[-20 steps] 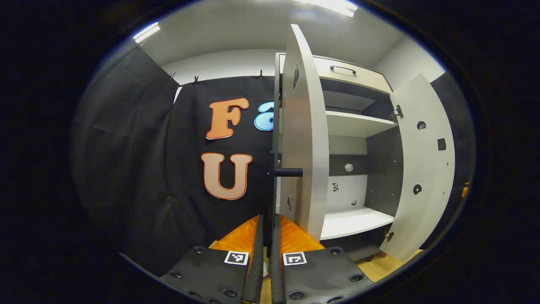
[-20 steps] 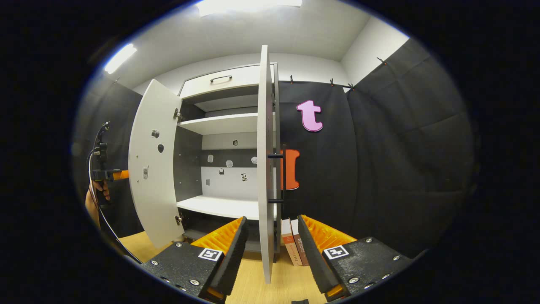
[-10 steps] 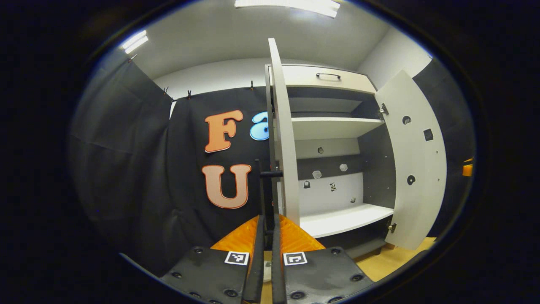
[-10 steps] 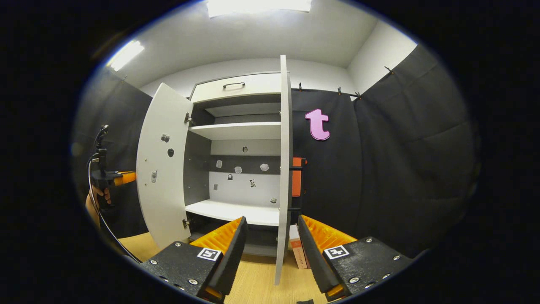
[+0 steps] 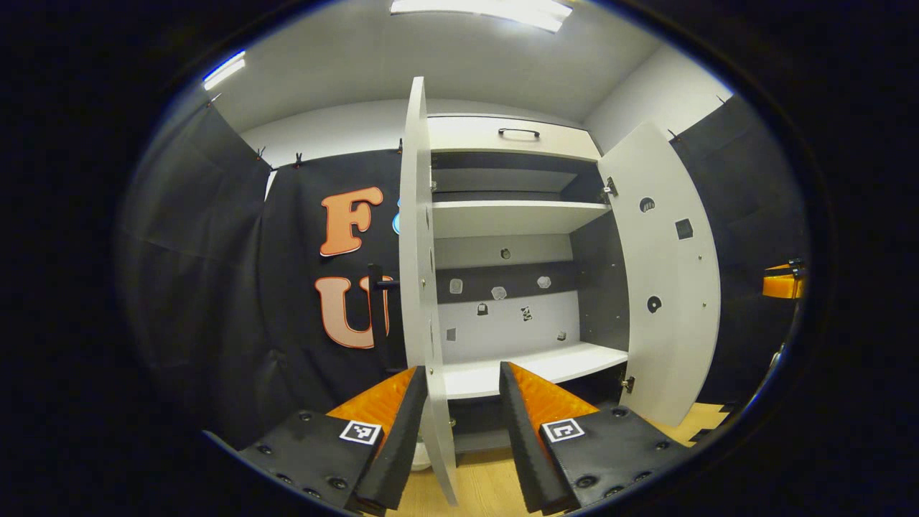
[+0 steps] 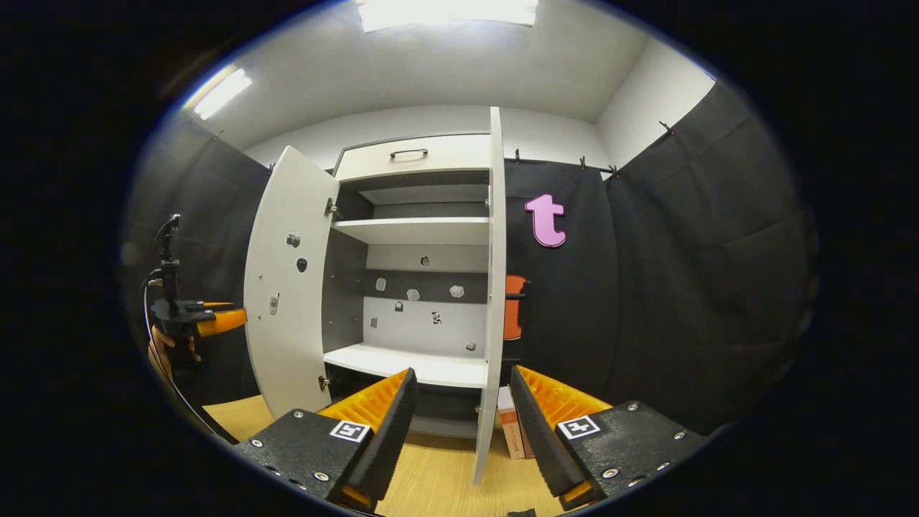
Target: Open the right door of the double-door shoe cabinet with the right hand, and open the left door with the left hand.
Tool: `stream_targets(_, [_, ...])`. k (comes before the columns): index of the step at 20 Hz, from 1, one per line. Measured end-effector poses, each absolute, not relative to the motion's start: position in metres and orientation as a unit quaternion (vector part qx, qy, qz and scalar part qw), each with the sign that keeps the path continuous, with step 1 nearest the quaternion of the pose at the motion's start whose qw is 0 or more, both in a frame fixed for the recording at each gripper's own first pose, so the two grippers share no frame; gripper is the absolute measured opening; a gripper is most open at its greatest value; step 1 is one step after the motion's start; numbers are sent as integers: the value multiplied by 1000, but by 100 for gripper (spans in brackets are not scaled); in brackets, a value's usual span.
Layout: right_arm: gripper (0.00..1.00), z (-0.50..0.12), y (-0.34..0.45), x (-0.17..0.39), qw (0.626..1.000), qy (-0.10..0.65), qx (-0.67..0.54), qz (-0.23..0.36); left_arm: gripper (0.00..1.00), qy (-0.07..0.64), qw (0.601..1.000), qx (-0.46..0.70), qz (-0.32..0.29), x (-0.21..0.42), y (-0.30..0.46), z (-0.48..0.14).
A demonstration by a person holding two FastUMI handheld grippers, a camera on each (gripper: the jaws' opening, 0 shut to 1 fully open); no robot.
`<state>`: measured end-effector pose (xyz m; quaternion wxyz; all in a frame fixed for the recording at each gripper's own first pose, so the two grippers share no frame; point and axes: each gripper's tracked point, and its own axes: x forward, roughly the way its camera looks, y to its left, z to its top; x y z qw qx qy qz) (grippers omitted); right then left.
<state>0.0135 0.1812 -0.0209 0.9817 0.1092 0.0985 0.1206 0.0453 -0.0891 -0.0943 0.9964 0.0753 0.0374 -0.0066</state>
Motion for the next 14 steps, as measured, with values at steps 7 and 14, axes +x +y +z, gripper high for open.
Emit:
stream_targets(7, [85, -27, 187, 14, 978, 108, 108, 145, 82, 46, 997, 48, -30, 49, -124, -104])
stream_targets(14, [93, -25, 196, 23, 976, 101, 103, 161, 90, 56, 995, 54, -62, 48, -167, -120])
